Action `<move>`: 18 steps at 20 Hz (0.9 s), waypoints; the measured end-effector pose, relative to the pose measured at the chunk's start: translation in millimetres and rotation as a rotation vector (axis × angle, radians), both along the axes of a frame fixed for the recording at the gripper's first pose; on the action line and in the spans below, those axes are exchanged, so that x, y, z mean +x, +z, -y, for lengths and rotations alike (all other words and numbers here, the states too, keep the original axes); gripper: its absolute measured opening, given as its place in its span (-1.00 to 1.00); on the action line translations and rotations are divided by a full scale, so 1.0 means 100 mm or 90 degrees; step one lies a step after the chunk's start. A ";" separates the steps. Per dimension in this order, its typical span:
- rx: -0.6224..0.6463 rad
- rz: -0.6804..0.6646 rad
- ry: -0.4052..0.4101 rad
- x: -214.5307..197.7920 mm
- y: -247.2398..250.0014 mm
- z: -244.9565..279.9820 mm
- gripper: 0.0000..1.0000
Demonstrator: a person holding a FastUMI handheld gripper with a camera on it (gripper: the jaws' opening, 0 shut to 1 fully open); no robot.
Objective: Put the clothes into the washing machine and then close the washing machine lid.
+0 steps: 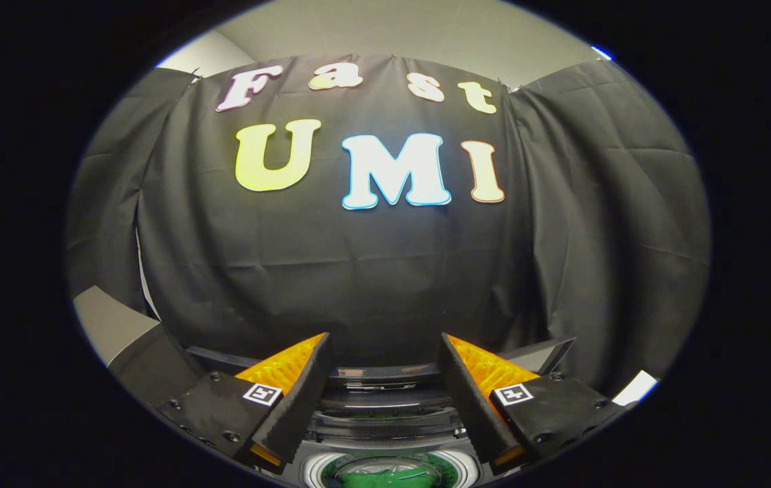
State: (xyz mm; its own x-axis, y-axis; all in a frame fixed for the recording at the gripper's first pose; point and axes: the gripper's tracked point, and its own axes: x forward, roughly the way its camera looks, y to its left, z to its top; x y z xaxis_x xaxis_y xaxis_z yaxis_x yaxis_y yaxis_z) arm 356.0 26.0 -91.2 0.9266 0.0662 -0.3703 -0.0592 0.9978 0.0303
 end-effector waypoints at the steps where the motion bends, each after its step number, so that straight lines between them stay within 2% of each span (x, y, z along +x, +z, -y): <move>1: 0.000 0.001 0.003 -0.06 0.00 0.00 0.96; 10: 0.004 0.007 0.033 -0.70 -0.03 0.07 0.95; 18: 0.009 -0.032 0.052 -1.28 -0.31 0.10 0.94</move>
